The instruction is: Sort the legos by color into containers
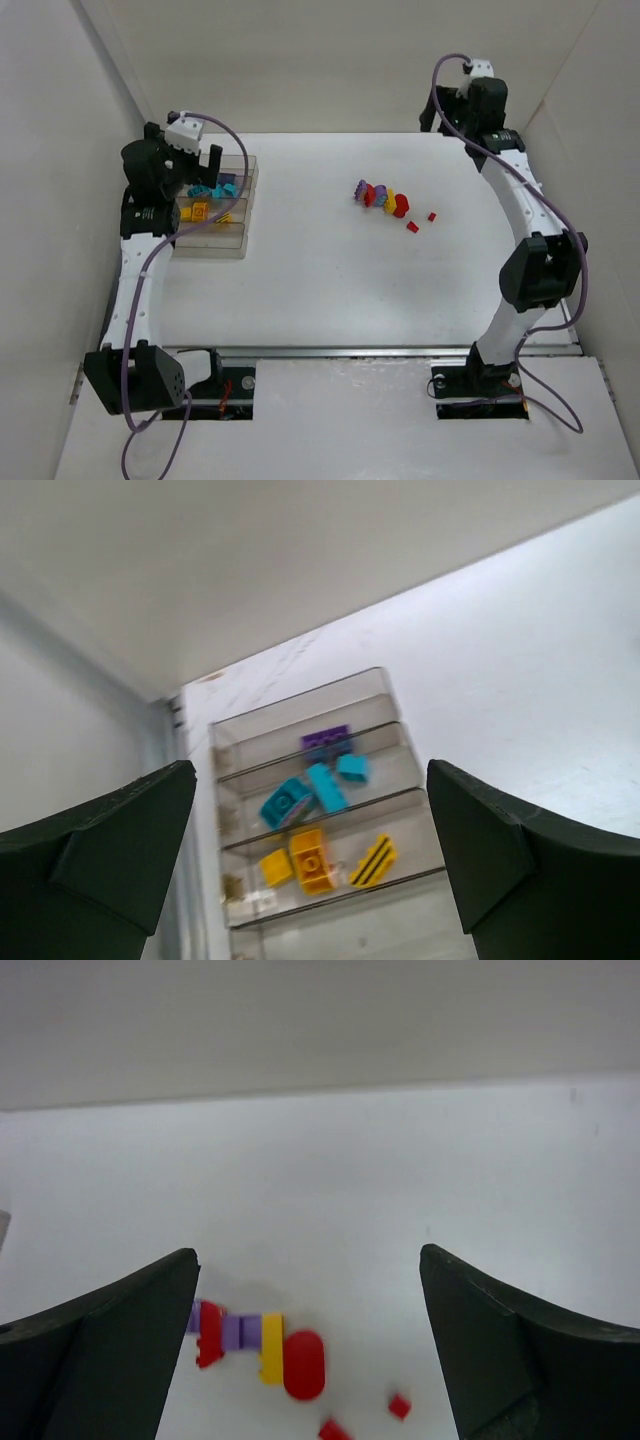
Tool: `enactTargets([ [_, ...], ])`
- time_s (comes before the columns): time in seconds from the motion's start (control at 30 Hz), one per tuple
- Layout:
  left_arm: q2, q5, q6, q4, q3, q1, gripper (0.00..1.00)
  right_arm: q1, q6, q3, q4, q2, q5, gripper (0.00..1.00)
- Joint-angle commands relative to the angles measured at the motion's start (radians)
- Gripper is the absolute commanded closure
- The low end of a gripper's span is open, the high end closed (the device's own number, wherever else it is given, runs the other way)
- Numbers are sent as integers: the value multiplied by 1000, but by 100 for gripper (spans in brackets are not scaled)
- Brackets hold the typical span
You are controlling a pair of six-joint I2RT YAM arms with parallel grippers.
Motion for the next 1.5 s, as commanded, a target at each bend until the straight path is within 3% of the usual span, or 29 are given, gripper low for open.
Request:
enactTargets([
  [0.0, -12, 317, 20, 50, -58, -18, 0, -27, 211, -88, -228, -3, 7, 4],
  [0.1, 36, 229, 43, 90, -68, -99, 0, -48, 301, -153, -256, 26, 91, 8],
  [0.13, 53, 142, 55, 90, -53, -124, 0, -48, 325, -171, -246, 35, 103, 11],
  [0.27, 133, 13, 106, 83, -30, -201, 0, -48, 421, -196, -227, 109, 68, 22],
  [0.53, 212, -31, 52, 159, -34, -231, 0, -48, 509, -245, -247, 184, 114, 34],
  [0.67, 212, -41, 34, 170, -57, -231, 0, -48, 509, -234, -311, 212, 189, 45],
  [0.77, 212, -60, 23, 170, -68, -231, 0, -48, 509, -234, -322, 212, 229, 45],
  [0.87, 222, -60, 11, 170, -77, -231, 0, -48, 509, -257, -345, 212, 239, 34],
  [1.03, 231, -80, 11, 188, -77, -231, 0, -38, 509, -300, -307, 212, 182, 45],
  [1.47, 240, -107, 20, 179, -66, -231, 0, -17, 543, -300, -318, 224, 228, 54],
])
